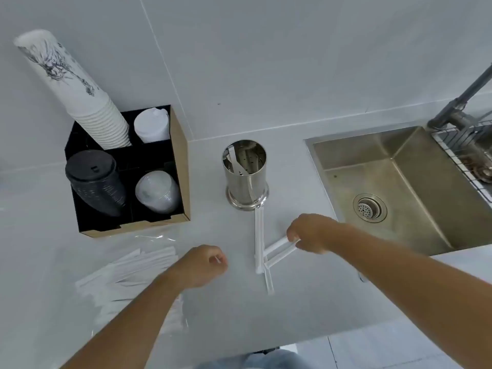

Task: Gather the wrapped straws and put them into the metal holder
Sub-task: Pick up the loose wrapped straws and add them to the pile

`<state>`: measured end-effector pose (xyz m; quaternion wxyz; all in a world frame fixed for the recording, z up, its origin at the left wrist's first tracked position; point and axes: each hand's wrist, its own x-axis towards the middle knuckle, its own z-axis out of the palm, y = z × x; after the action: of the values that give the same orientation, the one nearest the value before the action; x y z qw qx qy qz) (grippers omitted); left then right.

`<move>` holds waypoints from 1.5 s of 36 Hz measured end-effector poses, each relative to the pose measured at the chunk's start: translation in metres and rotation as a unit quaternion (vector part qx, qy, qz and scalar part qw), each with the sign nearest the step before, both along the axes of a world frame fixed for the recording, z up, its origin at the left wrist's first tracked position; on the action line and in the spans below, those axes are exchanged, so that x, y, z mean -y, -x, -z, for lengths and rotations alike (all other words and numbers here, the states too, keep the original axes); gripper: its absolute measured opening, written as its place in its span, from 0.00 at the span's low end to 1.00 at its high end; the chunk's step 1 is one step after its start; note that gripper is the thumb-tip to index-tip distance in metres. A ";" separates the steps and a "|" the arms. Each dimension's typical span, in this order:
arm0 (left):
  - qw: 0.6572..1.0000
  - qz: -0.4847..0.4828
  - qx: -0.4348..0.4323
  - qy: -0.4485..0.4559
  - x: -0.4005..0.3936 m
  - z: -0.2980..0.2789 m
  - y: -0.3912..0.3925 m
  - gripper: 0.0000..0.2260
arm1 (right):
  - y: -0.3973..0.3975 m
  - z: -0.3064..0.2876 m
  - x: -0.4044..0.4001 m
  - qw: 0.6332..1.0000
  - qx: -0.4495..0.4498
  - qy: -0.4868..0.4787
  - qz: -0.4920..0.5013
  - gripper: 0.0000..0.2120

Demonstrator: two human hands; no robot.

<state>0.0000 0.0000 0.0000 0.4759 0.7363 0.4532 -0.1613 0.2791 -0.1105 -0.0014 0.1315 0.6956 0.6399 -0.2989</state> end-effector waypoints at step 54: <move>0.650 -0.503 0.342 0.456 0.067 0.028 -0.031 0.34 | 0.120 -0.007 0.021 0.757 -0.451 -0.075 0.468 0.10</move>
<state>0.0311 -0.0666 -0.0283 0.8810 0.0883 0.4287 0.1797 0.1591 -0.1316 0.0055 -0.3809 0.7009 0.2408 -0.5529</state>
